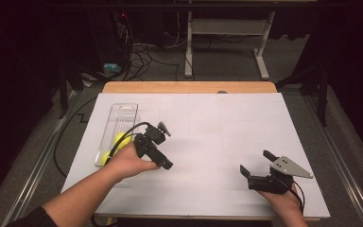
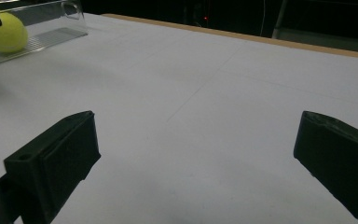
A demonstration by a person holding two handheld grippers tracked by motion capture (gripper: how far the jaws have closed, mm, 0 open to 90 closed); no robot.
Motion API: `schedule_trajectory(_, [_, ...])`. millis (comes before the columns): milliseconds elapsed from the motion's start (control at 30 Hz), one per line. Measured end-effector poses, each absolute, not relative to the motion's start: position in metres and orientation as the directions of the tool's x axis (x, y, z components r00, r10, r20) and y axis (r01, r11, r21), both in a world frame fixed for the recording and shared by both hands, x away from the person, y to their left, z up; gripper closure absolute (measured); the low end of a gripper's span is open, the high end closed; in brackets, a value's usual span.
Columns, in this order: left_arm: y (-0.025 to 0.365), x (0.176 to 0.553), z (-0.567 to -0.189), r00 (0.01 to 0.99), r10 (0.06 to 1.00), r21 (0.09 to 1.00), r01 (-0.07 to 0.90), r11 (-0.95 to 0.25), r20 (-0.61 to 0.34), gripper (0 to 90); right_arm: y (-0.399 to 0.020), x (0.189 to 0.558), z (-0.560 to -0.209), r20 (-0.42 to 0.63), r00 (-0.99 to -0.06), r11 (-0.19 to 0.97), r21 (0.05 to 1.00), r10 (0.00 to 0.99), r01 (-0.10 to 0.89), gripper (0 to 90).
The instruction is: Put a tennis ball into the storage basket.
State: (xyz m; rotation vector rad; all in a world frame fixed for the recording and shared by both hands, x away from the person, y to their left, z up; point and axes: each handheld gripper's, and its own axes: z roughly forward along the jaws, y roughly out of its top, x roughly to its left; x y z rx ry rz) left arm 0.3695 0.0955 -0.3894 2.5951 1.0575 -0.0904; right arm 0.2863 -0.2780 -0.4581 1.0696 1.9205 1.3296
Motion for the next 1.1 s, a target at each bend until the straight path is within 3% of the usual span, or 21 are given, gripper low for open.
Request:
schedule_trajectory(300, [0.092, 0.353, -0.414, 0.701, 0.673, 0.482, 0.685, -0.546, -0.234, 0.4, -0.276, 0.285, -0.458, -0.01, -0.527, 0.192, 0.937, 0.85, 0.292, 0.0])
schedule_trajectory(700, [0.104, 0.327, -0.44, 0.742, 0.654, 0.777, 0.497, -0.387, -0.149, 0.0, -0.271, 0.282, -0.457, 0.003, -0.547, 0.18, 0.943, 0.837, 0.281, 0.0])
schedule_trajectory(1100, [0.133, 0.313, -0.442, 0.763, 0.61, 0.907, 0.387, -0.167, -0.213, 0.0, -0.263, 0.274, -0.456, 0.02, -0.547, 0.162, 0.946, 0.837, 0.282, 0.0])
